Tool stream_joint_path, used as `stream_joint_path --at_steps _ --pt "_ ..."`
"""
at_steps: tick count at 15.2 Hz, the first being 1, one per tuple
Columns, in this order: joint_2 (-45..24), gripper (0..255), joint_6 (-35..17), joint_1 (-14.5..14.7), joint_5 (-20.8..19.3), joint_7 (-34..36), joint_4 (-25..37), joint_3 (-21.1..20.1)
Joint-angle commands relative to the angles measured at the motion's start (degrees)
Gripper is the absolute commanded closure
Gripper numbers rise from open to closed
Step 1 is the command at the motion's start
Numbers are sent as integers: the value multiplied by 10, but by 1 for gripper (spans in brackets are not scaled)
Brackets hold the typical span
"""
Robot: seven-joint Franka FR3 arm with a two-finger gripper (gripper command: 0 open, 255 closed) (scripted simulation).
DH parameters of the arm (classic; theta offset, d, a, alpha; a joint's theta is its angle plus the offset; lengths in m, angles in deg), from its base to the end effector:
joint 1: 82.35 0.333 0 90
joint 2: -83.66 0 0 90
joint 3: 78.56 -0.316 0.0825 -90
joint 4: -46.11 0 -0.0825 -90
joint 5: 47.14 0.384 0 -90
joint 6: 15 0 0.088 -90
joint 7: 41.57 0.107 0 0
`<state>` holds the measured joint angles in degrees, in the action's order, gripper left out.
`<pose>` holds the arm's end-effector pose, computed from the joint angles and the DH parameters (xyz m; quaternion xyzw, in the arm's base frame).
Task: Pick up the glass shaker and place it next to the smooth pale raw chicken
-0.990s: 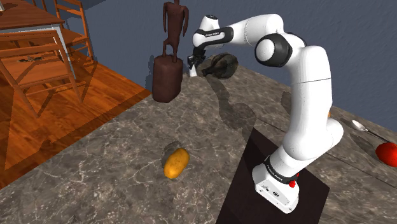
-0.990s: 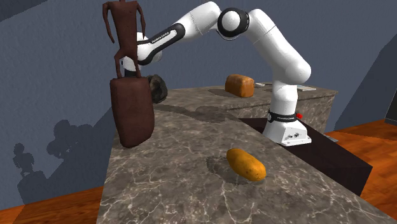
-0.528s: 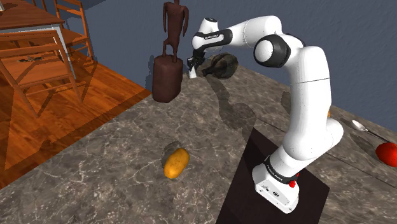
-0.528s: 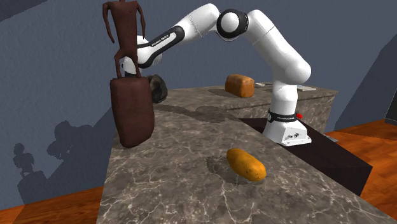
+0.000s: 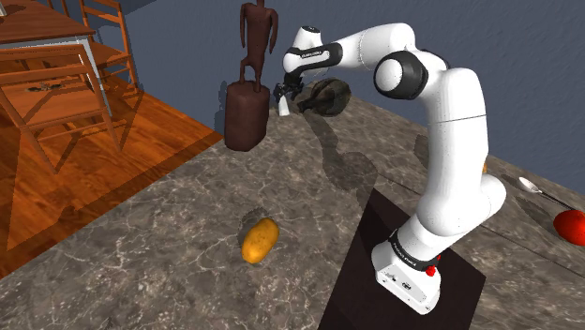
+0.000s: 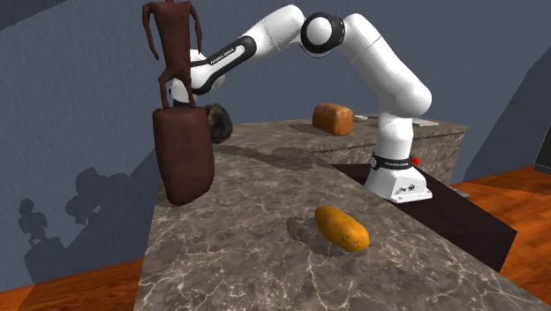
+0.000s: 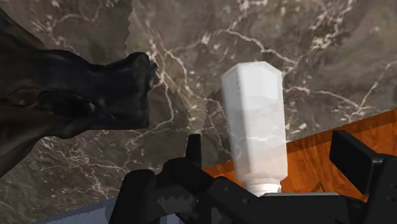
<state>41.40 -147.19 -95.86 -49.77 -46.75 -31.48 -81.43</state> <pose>0.7417 -0.1494 0.3066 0.9933 -0.0421 0.1066 0.0174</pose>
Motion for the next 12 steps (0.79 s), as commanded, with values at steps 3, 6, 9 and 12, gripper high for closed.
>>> stream_joint_path --at_steps 3,6,9,12 --pt "42 0 29 -1 2 -1 -14 -1" --pt "53 0 37 -2 2 -1 -16 -2" --pt "53 0 37 -2 2 -1 -16 -2" --pt "53 0 37 -2 2 -1 -16 -2"
